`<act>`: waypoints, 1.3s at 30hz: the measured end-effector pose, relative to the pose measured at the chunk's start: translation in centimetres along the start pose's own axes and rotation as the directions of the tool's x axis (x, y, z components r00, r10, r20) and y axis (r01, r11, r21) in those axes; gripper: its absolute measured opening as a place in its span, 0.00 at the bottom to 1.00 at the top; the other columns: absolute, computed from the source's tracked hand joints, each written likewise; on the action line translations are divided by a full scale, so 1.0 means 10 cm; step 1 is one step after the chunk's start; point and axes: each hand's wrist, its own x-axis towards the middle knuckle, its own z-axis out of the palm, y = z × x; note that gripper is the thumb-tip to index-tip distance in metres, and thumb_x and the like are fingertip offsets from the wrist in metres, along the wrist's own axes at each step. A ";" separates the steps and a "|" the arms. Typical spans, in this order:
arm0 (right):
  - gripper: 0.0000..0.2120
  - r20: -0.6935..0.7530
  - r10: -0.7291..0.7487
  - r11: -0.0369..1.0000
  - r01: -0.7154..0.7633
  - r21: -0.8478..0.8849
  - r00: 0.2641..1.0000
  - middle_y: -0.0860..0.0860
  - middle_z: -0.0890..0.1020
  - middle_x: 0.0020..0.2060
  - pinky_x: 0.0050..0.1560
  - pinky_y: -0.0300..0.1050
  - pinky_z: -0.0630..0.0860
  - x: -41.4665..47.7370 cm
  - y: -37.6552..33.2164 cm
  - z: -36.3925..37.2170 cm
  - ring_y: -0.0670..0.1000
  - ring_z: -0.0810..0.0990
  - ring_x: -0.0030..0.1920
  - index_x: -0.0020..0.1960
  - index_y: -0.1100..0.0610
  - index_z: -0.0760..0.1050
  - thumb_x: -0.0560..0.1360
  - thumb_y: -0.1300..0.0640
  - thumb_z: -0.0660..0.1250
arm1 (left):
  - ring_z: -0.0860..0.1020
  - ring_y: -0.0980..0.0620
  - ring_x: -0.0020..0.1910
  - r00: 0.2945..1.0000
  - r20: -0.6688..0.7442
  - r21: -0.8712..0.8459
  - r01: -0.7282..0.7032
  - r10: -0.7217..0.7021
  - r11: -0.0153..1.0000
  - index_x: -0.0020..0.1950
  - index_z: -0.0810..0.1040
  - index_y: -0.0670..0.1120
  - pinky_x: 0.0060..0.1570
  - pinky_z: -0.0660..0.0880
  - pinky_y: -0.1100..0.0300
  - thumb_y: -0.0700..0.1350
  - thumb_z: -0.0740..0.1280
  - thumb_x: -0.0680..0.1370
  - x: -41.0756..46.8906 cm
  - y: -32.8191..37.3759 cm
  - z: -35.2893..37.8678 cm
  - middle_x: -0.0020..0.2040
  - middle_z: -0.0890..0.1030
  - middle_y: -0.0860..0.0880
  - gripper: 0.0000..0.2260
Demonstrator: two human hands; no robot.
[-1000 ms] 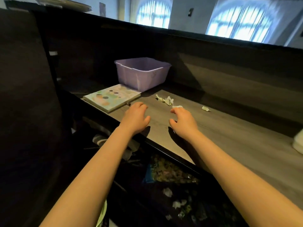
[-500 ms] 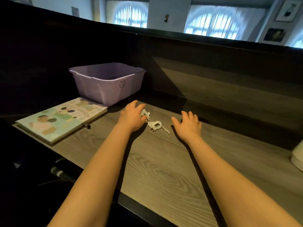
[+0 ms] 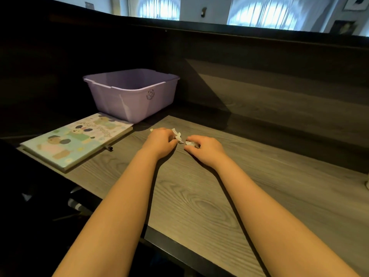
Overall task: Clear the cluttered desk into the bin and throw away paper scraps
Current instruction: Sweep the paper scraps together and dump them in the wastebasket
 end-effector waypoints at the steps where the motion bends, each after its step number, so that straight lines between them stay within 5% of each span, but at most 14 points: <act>1: 0.17 -0.019 -0.008 1.000 0.008 0.015 1.000 0.48 0.76 0.65 0.62 0.47 0.69 -0.01 -0.01 -0.01 0.50 0.73 0.64 0.66 0.49 0.72 0.78 0.49 0.61 | 0.76 0.46 0.50 1.000 -0.007 -0.013 -0.001 0.001 1.000 0.56 0.78 0.43 0.49 0.70 0.55 0.47 0.64 0.77 -0.02 0.00 -0.01 0.53 0.79 0.43 0.11; 6: 0.17 -0.121 0.079 0.990 -0.063 0.127 0.989 0.51 0.79 0.59 0.57 0.44 0.73 -0.01 -0.02 -0.04 0.50 0.76 0.59 0.57 0.51 0.78 0.78 0.66 0.56 | 0.76 0.50 0.50 0.999 -0.021 -0.168 0.036 -0.040 0.985 0.54 0.79 0.47 0.48 0.71 0.59 0.45 0.67 0.74 -0.11 0.02 -0.07 0.52 0.80 0.46 0.10; 9: 0.16 -0.202 0.214 0.874 -0.095 0.477 0.956 0.53 0.79 0.52 0.44 0.37 0.75 -0.01 0.05 -0.06 0.46 0.77 0.46 0.49 0.53 0.79 0.78 0.68 0.55 | 0.71 0.47 0.62 0.999 -0.026 -0.173 0.040 -0.045 0.984 0.62 0.75 0.51 0.64 0.68 0.49 0.48 0.68 0.72 -0.14 0.05 -0.10 0.61 0.76 0.47 0.18; 13: 0.18 -0.258 0.344 0.763 -0.108 0.638 0.903 0.53 0.77 0.49 0.38 0.40 0.73 0.01 0.12 -0.10 0.48 0.75 0.44 0.45 0.55 0.77 0.78 0.69 0.51 | 0.62 0.43 0.68 0.970 -0.202 -0.175 0.101 -0.136 0.979 0.69 0.67 0.49 0.66 0.62 0.47 0.55 0.63 0.75 -0.11 0.10 -0.11 0.69 0.66 0.45 0.24; 18: 0.17 -0.259 0.399 0.716 -0.122 0.688 0.880 0.52 0.74 0.37 0.46 0.51 0.78 0.07 0.11 -0.09 0.49 0.72 0.39 0.37 0.56 0.74 0.76 0.67 0.51 | 0.56 0.39 0.73 0.988 0.069 0.146 0.127 -0.138 0.981 0.74 0.57 0.53 0.69 0.56 0.41 0.68 0.56 0.73 0.02 0.23 0.05 0.75 0.59 0.43 0.34; 24: 0.14 -0.207 0.442 0.574 -0.098 0.813 0.873 0.51 0.67 0.28 0.36 0.46 0.67 0.06 0.09 -0.13 0.50 0.66 0.32 0.27 0.55 0.66 0.71 0.64 0.55 | 0.68 0.43 0.61 0.998 0.058 0.096 -0.008 0.003 0.995 0.61 0.71 0.47 0.59 0.68 0.50 0.55 0.60 0.78 0.05 0.28 0.08 0.62 0.71 0.44 0.16; 31: 0.18 -0.241 0.358 0.660 -0.062 0.749 0.902 0.51 0.65 0.27 0.38 0.44 0.66 0.07 0.08 -0.08 0.49 0.65 0.31 0.29 0.54 0.65 0.77 0.53 0.61 | 0.73 0.49 0.44 0.998 -0.069 -0.046 -0.020 0.016 0.999 0.52 0.71 0.43 0.42 0.69 0.56 0.45 0.59 0.80 -0.05 0.32 0.05 0.46 0.75 0.45 0.06; 39: 0.22 -0.268 0.286 0.750 -0.041 0.660 0.920 0.50 0.67 0.25 0.37 0.43 0.67 0.01 0.03 -0.08 0.48 0.66 0.29 0.28 0.55 0.66 0.78 0.46 0.61 | 0.74 0.48 0.43 0.978 -0.155 -0.343 0.081 -0.142 0.936 0.48 0.73 0.41 0.43 0.70 0.54 0.45 0.60 0.79 -0.18 0.30 -0.11 0.43 0.75 0.44 0.07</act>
